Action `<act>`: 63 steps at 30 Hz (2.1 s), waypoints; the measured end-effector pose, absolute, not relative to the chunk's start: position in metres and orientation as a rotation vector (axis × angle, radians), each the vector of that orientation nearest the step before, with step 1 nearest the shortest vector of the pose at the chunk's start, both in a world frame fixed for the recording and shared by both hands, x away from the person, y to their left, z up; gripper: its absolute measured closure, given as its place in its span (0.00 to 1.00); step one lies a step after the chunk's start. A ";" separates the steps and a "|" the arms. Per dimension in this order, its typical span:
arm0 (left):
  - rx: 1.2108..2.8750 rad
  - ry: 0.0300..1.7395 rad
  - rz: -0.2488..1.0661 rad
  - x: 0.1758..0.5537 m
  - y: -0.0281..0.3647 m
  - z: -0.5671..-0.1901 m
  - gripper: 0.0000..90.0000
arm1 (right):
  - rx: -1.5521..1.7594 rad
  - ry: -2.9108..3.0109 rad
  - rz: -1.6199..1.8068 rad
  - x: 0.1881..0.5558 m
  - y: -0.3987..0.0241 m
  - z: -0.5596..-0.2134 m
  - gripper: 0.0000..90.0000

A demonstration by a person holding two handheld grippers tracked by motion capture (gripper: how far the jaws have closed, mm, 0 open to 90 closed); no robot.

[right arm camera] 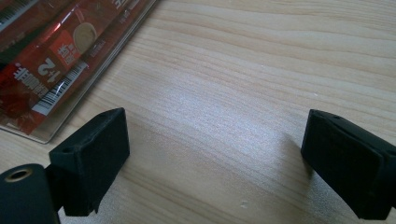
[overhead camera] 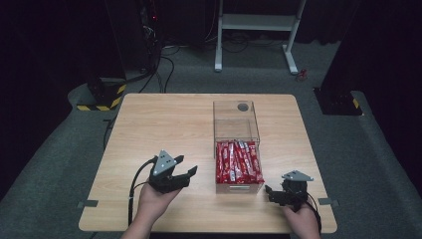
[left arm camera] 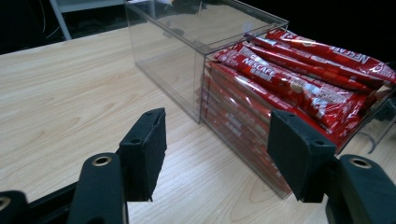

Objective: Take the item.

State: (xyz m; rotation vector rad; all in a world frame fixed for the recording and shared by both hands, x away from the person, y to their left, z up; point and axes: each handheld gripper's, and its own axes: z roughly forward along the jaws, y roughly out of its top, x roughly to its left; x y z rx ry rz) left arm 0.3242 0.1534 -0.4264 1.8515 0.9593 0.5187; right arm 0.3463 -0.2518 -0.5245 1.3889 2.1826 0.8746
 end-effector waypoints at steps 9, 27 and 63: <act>1.856 0.938 0.517 0.325 0.143 -0.420 0.43 | 1.387 2.184 0.875 0.346 -0.252 -0.524 0.08; 1.878 0.898 0.468 0.331 0.120 -0.422 0.43 | 1.382 2.189 0.876 0.346 -0.252 -0.524 0.08; 1.908 0.821 0.413 0.339 0.067 -0.428 0.54 | 1.380 2.190 0.875 0.346 -0.252 -0.524 0.08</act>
